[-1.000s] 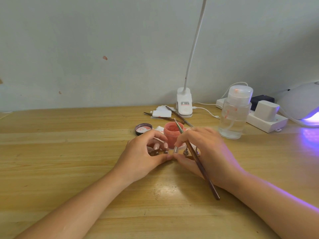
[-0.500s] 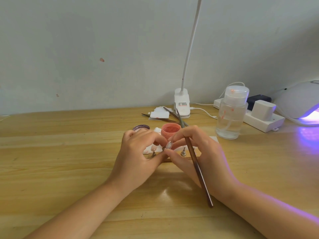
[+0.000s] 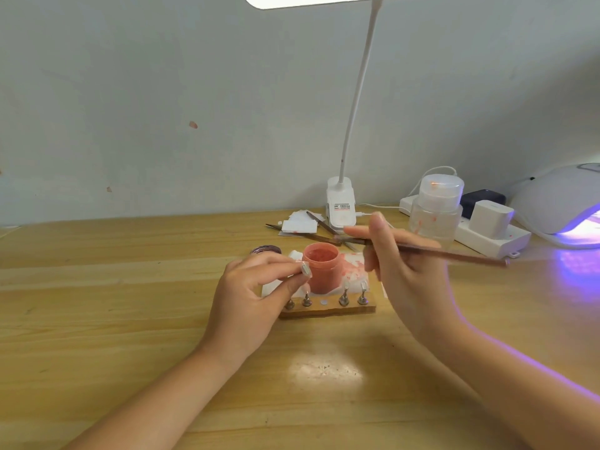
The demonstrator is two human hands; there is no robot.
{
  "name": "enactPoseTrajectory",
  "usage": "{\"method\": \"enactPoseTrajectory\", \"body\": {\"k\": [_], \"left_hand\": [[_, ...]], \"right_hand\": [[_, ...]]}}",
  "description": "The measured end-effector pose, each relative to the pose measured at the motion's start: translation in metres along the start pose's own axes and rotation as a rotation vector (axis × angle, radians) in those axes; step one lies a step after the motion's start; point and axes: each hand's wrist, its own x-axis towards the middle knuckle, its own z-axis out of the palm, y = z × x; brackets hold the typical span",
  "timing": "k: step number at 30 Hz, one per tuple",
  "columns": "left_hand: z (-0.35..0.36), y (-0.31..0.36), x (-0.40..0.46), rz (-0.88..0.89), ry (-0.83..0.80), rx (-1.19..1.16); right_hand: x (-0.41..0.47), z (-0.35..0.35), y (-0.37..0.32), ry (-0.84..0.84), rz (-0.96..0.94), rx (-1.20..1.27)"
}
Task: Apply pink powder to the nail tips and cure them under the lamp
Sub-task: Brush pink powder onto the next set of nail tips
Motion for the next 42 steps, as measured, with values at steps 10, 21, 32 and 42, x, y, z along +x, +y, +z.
{"method": "enactPoseTrajectory", "body": {"k": [10,21,32,42], "left_hand": [[-0.001,0.000,0.001,-0.100,0.019,-0.058],[-0.003,-0.001,0.002,-0.133,0.004,-0.054],[-0.002,0.003,0.002,-0.157,-0.006,-0.061],[-0.002,-0.001,0.001,-0.145,-0.005,-0.013]], "right_hand": [[0.060,0.002,0.005,-0.303,0.144,-0.391],[0.063,0.023,0.016,-0.451,0.097,-0.712],[0.070,-0.002,0.007,-0.200,0.258,-0.438],[0.068,-0.016,0.015,-0.130,0.290,-0.438]]}}
